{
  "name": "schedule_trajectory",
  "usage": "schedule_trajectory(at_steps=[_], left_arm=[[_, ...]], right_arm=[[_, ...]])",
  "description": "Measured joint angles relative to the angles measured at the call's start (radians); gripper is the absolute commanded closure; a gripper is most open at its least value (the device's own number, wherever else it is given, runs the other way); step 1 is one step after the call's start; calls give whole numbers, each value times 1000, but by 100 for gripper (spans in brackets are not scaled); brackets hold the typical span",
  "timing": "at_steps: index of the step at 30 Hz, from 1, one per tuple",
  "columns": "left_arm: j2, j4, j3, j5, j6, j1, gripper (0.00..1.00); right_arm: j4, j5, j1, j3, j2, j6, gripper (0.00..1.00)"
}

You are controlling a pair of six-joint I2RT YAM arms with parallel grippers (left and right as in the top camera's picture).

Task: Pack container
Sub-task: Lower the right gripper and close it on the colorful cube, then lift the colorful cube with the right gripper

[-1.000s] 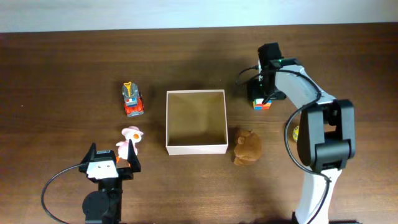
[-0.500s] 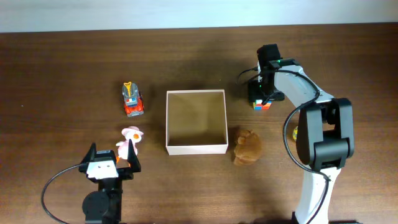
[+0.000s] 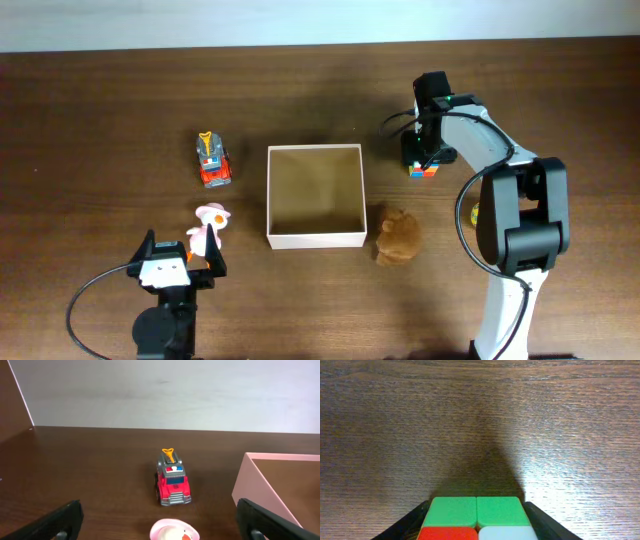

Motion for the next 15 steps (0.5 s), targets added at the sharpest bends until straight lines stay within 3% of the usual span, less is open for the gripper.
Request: schedule_trajectory(at_steps=[15], left_arm=[[0,0,0,0,0,0,1]], right_arm=[[-105,4,0,145,13,-1,42]])
